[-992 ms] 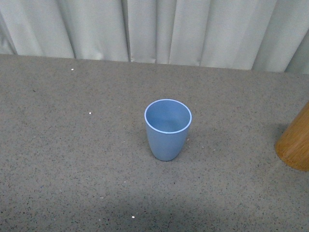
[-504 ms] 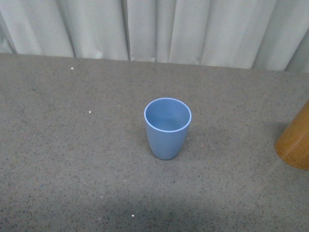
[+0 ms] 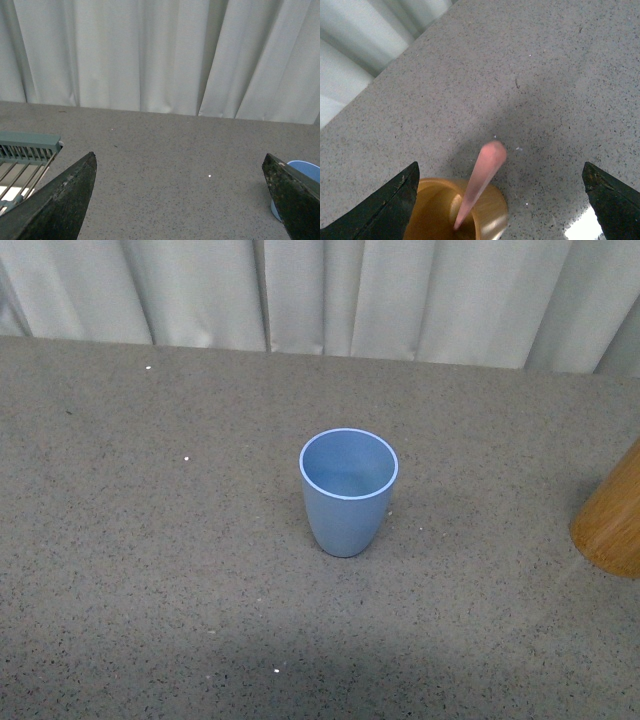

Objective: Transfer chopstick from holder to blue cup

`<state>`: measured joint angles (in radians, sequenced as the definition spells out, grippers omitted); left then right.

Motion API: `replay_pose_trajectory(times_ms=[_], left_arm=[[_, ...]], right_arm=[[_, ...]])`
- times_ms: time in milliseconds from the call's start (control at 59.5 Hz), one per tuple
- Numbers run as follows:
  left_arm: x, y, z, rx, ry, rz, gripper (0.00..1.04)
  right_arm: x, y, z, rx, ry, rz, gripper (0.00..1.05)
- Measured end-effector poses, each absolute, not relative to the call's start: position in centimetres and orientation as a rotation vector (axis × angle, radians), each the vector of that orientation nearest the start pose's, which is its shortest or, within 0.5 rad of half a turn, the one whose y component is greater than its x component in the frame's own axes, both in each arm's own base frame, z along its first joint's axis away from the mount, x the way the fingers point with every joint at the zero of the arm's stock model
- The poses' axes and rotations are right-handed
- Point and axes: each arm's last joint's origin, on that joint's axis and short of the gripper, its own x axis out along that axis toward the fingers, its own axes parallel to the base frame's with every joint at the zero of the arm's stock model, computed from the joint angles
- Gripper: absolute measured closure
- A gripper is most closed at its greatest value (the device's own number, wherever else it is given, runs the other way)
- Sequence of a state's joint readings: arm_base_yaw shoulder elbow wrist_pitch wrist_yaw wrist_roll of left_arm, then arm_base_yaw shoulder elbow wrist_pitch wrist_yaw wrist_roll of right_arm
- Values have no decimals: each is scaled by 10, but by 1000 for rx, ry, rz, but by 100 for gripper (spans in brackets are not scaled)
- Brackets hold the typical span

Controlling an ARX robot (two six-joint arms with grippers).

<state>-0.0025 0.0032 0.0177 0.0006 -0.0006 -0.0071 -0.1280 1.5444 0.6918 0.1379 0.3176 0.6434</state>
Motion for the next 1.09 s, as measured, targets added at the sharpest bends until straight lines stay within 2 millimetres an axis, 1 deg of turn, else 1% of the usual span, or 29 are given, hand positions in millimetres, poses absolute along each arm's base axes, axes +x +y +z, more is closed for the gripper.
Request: replay_pose_trajectory(times_ms=[185,437,454,488,555,589,673,773,807,992,1026,1093], left_arm=[[97,0,169,-7,-15,-2,7],[97,0,169,-7,-15,-2,7],[97,0,169,-7,-15,-2,7],[97,0,169,-7,-15,-2,7],[97,0,169,-7,-15,-2,7],[97,0,169,-7,-15,-2,7],[97,0,169,-7,-15,-2,7],[97,0,169,-7,-15,-2,7],[97,0,169,-7,-15,-2,7],[97,0,169,-7,-15,-2,7],[97,0,169,-7,-15,-2,7],[97,0,169,-7,-15,-2,7]], right_arm=[[303,-48,157,543,546,-625,10],[320,-39,144,535,566,-608,10],[320,-39,143,532,566,-616,13],[321,-38,140,522,569,-634,21],[321,-39,136,519,575,-646,32],[321,-39,136,519,575,-650,35],[322,-39,133,519,577,-658,50],[323,-39,133,523,571,-657,66],[323,-39,133,525,569,-657,69],[323,-39,135,541,549,-645,99],[323,-39,136,546,544,-641,104],[323,-39,140,549,531,-636,104]])
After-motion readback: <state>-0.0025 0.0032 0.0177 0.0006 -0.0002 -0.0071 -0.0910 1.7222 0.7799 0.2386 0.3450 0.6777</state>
